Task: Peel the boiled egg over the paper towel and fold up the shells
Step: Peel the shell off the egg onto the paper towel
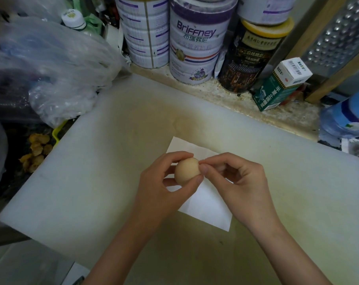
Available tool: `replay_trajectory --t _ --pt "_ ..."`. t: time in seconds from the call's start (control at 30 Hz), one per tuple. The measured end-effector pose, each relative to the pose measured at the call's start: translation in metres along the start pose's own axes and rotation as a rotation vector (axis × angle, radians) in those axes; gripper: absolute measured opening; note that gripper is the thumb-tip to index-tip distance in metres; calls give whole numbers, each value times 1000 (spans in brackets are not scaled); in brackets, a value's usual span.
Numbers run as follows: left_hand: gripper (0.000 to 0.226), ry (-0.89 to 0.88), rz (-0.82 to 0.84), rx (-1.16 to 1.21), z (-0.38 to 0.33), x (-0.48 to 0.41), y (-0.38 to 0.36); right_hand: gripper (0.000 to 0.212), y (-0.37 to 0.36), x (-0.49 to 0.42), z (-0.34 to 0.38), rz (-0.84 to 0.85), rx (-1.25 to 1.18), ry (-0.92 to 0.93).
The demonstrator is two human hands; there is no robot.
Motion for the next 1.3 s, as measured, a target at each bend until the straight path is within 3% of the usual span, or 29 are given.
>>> replay_trajectory --t 0.17,0.4,0.7,0.97,1.1,1.23,1.3 --pt "38 41 12 34 3 -2 -2 15 -2 -2 -3 -17 88 40" --pt "37 132 -19 86 12 -2 0 15 2 -12 -17 -2 7 -65" --pt "35 213 -42 166 23 0 8 12 -6 -10 -36 41 325 -54" --pt "36 213 -30 189 22 2 11 16 1 -7 -21 76 306 24" --pt "40 212 -24 210 21 3 13 21 3 -2 -10 15 238 33" --pt "38 211 -22 215 20 6 16 10 3 -2 1 -79 188 71" --pt "36 214 -18 234 19 7 17 4 -1 -2 4 -19 171 53"
Point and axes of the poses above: each hand's wrist, its own x-axis away from the middle knuckle, its own y-axis out of the back of the hand, z = x × y, the point moved 2 cm from there along -x, towards the middle knuckle, and after that the axes turned 6 degrees about x, right-handed, at the moved point
